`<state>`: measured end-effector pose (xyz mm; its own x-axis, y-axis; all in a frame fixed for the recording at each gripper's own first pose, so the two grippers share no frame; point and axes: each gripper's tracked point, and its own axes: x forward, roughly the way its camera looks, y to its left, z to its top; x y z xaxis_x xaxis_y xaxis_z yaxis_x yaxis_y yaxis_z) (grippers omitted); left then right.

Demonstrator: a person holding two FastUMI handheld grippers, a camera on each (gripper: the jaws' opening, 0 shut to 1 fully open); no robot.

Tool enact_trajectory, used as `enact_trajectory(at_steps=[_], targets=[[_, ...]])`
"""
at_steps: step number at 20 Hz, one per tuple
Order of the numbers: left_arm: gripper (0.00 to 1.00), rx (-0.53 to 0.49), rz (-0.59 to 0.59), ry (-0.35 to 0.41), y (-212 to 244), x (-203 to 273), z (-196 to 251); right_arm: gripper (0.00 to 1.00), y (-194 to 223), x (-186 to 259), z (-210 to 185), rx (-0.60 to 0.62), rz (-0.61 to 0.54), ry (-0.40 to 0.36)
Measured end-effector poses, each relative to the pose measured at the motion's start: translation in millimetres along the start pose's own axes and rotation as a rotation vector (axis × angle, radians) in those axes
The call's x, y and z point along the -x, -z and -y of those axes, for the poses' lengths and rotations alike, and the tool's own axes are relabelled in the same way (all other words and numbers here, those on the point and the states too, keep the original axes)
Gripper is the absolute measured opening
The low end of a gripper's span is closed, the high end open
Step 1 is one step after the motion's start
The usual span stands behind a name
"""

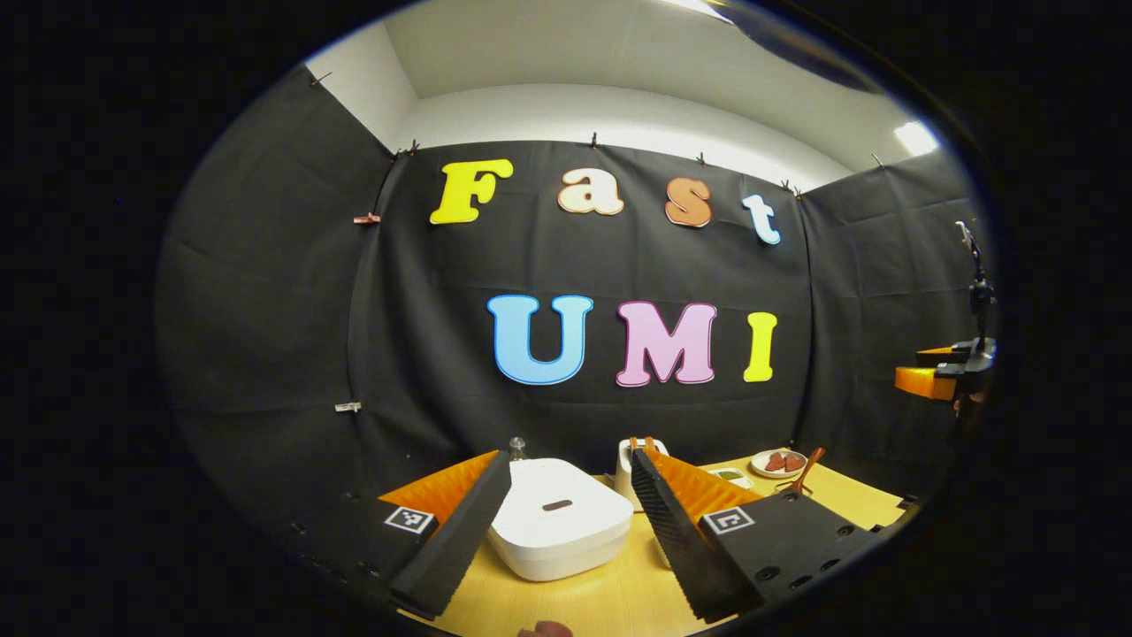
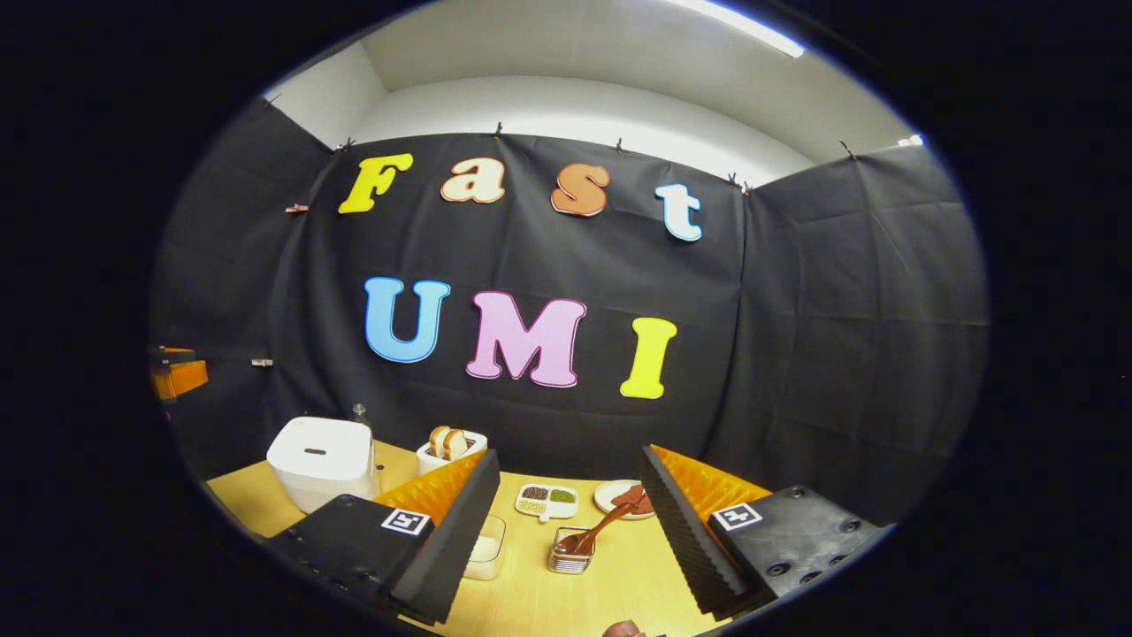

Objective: Close the left gripper, press the button to open the rice cooker; take a wooden spoon from the chopstick holder with the right hand, scoop a spoonful of rice and pour it into the rice cooker, then put the wooden spoon back into the chopstick holder.

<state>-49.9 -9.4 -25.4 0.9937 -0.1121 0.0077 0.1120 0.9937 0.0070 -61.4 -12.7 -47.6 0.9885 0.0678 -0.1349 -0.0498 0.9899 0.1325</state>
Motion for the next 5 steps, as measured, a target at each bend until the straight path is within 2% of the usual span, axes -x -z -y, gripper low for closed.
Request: enact_trajectory(at_steps=[5], targets=[[0.94, -0.063, -0.004, 0.003, 2.8, 2.8, 1.2, 0.97, 2.9, 2.6, -13.1, 0.024, -0.013, -0.025]])
